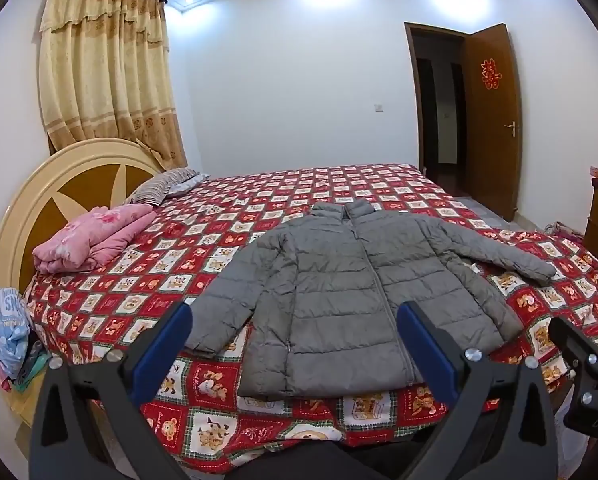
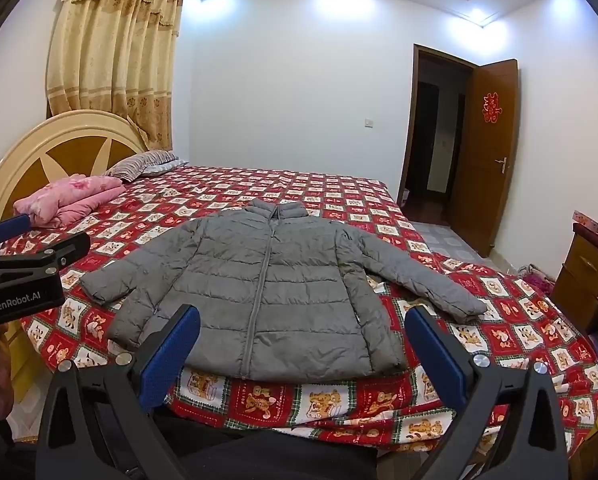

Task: Fold large clothes

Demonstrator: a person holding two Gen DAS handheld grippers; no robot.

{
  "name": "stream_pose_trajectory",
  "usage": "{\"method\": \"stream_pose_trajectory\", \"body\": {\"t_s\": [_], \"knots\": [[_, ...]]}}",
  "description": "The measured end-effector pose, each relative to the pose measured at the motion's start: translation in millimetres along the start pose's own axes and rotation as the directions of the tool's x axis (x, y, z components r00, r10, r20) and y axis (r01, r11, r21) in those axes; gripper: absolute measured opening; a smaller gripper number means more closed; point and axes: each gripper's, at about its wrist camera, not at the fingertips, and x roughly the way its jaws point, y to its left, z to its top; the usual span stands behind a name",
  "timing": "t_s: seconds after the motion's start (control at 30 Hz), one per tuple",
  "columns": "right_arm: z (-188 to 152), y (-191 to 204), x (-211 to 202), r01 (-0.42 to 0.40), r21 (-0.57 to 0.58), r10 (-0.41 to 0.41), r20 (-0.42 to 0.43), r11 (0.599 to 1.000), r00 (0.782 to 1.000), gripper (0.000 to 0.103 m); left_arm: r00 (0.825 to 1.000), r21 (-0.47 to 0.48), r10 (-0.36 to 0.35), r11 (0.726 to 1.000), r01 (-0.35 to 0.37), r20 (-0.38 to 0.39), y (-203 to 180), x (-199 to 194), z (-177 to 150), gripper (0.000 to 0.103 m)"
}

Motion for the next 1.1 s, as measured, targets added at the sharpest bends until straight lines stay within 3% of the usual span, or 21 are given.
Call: {"method": "stream_pose_trajectory", "body": {"t_s": [1.1], "knots": [[-5.0, -1.8, 5.9, -0.016, 0.007, 0.016, -0.010, 1.000, 1.000, 0.102, 1.000, -0.015, 0.028, 1.000, -0.028, 0.001, 8.8, 3.2, -0.9, 0.103]]}}
